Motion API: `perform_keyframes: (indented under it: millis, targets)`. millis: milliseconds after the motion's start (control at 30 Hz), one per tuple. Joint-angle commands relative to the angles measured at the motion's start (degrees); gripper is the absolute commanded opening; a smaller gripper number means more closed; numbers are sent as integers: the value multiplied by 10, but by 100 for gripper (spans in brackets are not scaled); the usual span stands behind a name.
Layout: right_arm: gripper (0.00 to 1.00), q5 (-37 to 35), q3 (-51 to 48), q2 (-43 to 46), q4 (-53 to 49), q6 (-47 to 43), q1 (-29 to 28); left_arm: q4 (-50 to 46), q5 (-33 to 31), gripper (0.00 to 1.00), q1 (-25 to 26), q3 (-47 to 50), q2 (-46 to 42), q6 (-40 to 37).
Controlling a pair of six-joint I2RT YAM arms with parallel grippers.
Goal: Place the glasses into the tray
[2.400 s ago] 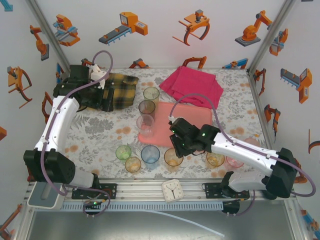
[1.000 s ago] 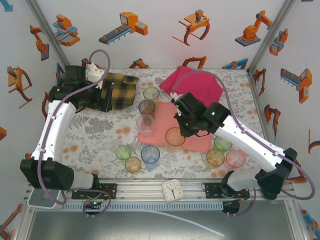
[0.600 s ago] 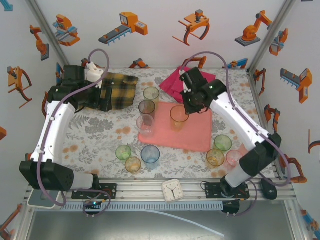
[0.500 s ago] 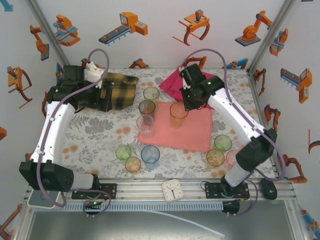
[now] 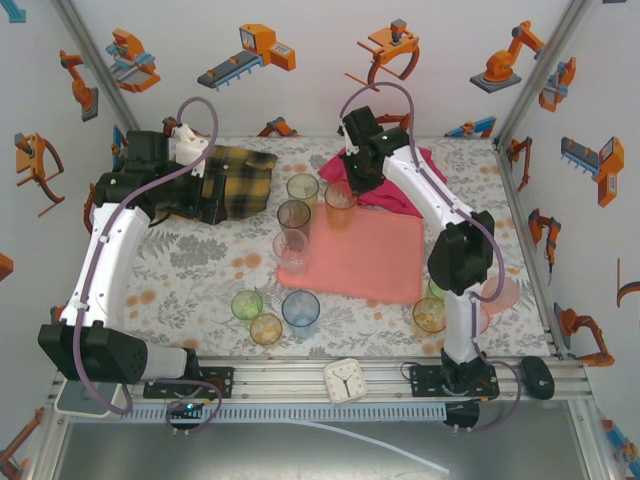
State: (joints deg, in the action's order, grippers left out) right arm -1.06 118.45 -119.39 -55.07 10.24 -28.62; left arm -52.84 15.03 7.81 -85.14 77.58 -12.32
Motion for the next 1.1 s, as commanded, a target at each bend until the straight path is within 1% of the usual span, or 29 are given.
perform_keyframes:
  millis: [0, 200, 400, 700, 1067]
  targets:
    - [7, 0, 30, -7, 5, -14, 10, -14, 17, 85, 0, -12, -3, 2]
    - [7, 2, 35, -24, 23, -20, 17, -14, 23, 85, 0, -16, 8, 6]
    - [8, 21, 68, -54, 13, -20, 21, -14, 25, 85, 0, -19, 14, 7]
    - [9, 33, 87, -76, 12, -20, 22, -16, 24, 85, 0, -16, 12, 6]
    - [16, 45, 89, -80, 7, -17, 23, -16, 27, 85, 0, -13, 9, 6]
